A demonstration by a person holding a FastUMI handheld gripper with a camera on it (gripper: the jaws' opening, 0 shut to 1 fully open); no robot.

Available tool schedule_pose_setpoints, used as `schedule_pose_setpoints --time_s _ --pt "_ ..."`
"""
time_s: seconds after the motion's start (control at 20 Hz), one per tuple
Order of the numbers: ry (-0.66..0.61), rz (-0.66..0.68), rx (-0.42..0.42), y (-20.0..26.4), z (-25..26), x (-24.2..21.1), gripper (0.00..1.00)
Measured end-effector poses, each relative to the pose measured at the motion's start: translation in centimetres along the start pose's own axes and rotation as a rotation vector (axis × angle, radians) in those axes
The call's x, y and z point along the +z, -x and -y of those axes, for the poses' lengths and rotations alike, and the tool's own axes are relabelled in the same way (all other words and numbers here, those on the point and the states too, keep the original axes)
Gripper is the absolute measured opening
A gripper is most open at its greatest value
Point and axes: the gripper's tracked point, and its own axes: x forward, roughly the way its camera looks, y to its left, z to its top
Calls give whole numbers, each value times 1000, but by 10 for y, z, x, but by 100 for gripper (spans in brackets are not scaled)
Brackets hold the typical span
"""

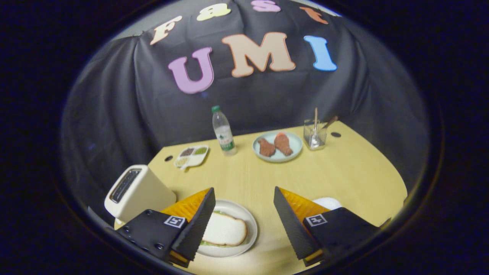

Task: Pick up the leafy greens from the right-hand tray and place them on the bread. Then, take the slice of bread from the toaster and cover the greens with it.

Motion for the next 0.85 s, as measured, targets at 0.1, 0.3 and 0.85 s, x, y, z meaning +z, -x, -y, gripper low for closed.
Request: schedule_pose_setpoints --time_s 0.1,0.3,0.85 --pt "8 99 -11 19 10 36 98" --pt "7 274 -15 58 10 93 97" --pt "113 435 -136 128 23 121 97"
